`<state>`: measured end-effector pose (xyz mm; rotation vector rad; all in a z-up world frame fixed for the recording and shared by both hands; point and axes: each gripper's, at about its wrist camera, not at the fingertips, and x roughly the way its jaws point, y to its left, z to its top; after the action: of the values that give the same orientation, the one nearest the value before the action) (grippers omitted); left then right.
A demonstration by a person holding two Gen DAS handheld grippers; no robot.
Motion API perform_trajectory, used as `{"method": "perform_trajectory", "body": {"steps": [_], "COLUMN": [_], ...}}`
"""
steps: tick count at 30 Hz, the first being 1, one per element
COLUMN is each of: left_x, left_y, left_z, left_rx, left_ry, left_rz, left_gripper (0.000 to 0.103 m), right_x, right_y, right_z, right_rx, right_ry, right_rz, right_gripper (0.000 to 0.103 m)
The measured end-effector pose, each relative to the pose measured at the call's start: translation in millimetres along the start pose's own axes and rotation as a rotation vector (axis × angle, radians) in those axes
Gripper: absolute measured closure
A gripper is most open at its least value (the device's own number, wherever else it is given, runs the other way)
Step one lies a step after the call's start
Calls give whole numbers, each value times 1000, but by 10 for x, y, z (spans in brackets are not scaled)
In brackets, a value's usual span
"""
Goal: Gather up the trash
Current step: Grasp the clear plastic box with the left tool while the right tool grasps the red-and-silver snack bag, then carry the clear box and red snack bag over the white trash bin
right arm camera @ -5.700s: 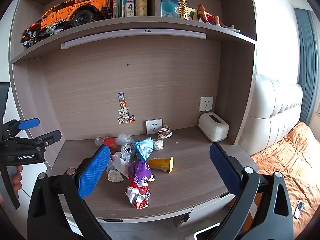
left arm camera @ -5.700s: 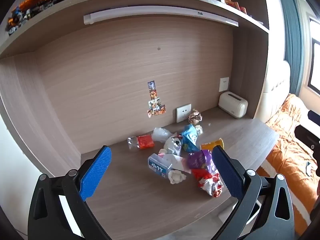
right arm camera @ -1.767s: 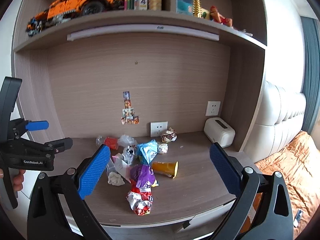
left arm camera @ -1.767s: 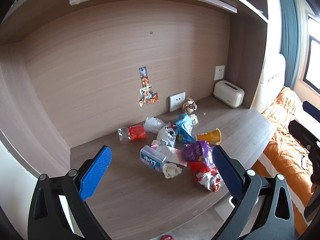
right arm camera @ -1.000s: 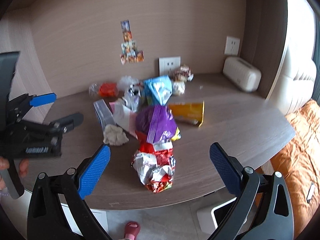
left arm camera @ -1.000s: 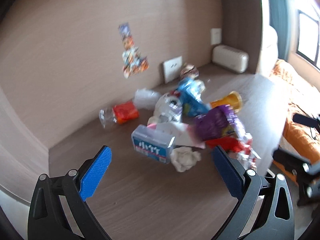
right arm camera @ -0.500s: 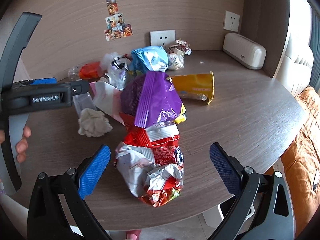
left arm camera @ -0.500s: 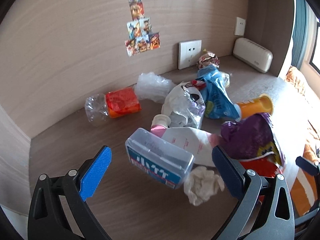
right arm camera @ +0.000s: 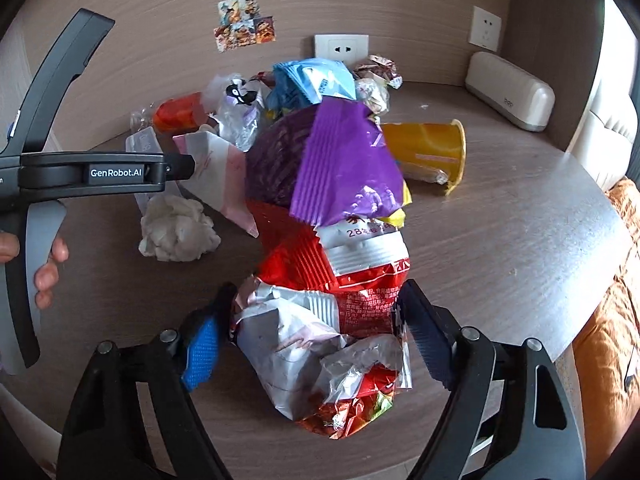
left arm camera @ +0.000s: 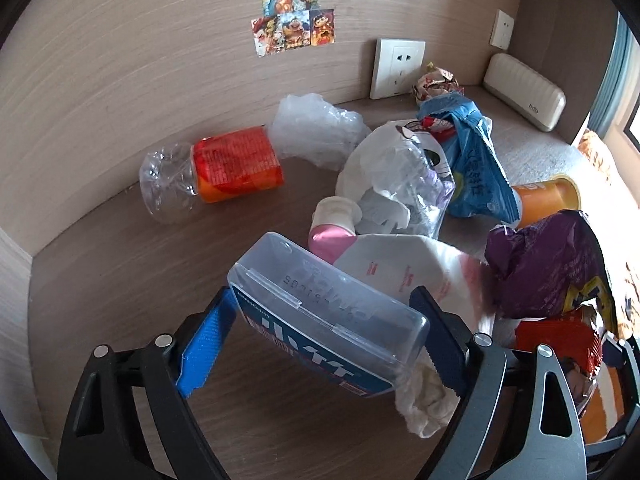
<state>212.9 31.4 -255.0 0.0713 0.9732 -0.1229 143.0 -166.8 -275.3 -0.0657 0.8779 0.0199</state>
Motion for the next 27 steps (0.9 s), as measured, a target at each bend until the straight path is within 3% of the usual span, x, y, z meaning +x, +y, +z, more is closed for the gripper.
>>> {"method": "perform_trajectory", "body": {"steps": [8,27], "left_x": [-116,-1037], "left_y": [125,11], "left_z": [-95,-131], "left_rx": [-37,94], "left_ry": [-5,-138], "left_rz": [-46,-16], "left_gripper": [19,19], "right_x": [-99,-733], "right_y": [109,236], "right_z": [2,75], "right_rx": [-20,6], "right_ry": [-26,-87], "right_rz": [25,39], "right_gripper": [32,32]}}
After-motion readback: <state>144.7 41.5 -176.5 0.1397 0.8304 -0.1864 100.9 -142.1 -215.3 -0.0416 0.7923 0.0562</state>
